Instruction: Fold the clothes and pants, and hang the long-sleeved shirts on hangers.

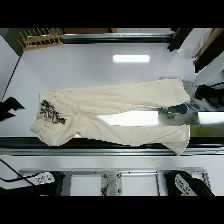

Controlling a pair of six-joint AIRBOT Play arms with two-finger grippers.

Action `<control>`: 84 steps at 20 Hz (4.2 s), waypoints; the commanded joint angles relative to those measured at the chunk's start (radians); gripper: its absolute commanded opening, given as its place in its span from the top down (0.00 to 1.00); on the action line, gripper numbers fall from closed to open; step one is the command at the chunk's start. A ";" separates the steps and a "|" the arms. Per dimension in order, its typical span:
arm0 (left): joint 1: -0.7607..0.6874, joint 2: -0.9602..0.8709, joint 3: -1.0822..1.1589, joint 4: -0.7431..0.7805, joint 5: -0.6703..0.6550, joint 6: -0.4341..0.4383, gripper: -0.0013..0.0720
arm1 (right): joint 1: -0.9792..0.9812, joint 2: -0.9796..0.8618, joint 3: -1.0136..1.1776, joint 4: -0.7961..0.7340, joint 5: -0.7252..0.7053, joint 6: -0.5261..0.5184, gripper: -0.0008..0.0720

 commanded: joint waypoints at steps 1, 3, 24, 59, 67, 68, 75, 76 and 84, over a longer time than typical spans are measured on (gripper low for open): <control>0.043 0.171 -0.303 0.024 0.138 -0.007 0.12 | 0.003 0.037 -0.056 0.166 0.005 0.000 0.28; 0.046 0.234 -0.436 0.024 0.207 -0.007 0.12 | 0.025 0.037 -0.056 0.192 0.003 0.000 0.28; 0.050 0.227 -0.701 -0.383 0.433 0.222 0.95 | 0.045 0.030 -0.058 0.171 0.075 0.000 0.28; 0.028 0.334 -0.528 -0.388 0.337 0.225 0.96 | -0.058 -0.323 0.046 0.274 -0.135 -0.098 0.97; -0.083 0.333 -0.521 -0.383 0.369 0.225 0.96 | -0.091 -0.381 0.127 0.172 0.019 -0.098 0.18; -0.083 0.333 -0.521 -0.382 0.369 0.226 0.96 | -0.117 -0.364 0.082 0.095 0.073 -0.092 0.18; -0.083 0.333 -0.521 -0.384 0.370 0.225 0.95 | -0.349 -0.273 -0.347 0.245 -0.053 -0.089 0.18; -0.083 0.333 -0.521 -0.384 0.370 0.225 0.95 | -0.348 -0.275 -0.379 0.298 -0.098 -0.108 0.18; -0.083 0.333 -0.521 -0.384 0.370 0.225 0.96 | -0.186 -0.339 -0.417 0.405 -0.270 -0.188 0.21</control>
